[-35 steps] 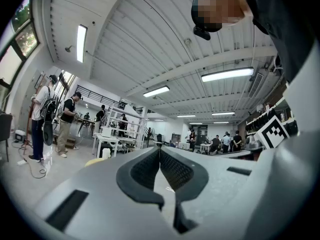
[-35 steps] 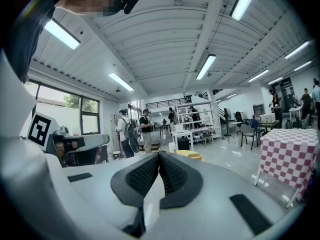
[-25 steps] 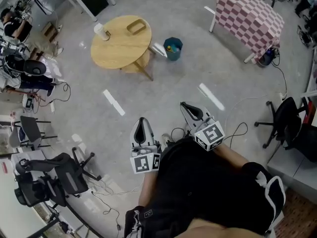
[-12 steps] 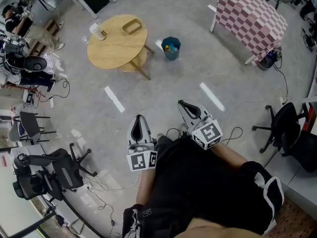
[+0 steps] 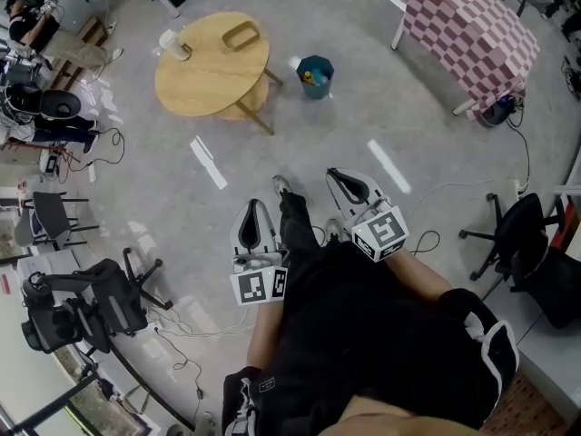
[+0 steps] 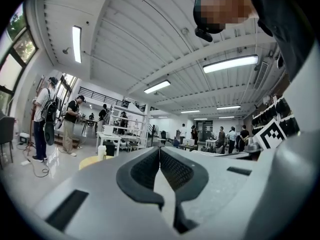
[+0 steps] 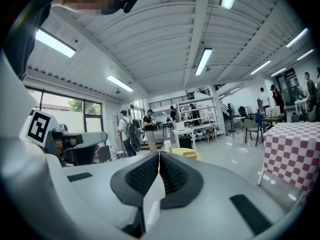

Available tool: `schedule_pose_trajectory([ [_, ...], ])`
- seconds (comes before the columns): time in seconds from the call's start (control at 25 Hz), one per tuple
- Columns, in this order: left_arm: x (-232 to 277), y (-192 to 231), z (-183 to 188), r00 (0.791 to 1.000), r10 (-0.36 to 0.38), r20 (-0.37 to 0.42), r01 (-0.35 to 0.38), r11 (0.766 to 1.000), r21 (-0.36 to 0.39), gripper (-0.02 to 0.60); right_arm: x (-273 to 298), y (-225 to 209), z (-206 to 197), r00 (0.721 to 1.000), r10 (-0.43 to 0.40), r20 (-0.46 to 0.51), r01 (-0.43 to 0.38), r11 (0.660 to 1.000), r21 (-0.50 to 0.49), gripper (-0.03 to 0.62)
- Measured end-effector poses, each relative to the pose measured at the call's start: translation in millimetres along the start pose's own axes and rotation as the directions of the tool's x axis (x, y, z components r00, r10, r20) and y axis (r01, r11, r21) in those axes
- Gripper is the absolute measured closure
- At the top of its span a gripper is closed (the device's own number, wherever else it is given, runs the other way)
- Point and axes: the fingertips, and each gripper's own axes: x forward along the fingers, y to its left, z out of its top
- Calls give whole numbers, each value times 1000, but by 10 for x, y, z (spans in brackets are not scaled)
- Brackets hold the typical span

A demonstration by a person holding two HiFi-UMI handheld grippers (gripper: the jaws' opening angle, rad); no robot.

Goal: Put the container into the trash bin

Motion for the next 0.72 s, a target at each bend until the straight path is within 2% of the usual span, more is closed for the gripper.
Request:
schedule_pose_trajectory([
  [0.32, 720, 529, -169, 1000, 7, -18, -7, 1000, -28, 571, 782, -293, -33, 999, 10, -41, -11, 1000, -13, 566],
  [0.72, 2098, 1684, 18, 999, -26, -18, 25, 997, -72, 571, 2476, -564, 264, 993, 49, -106, -55, 997, -51, 568],
])
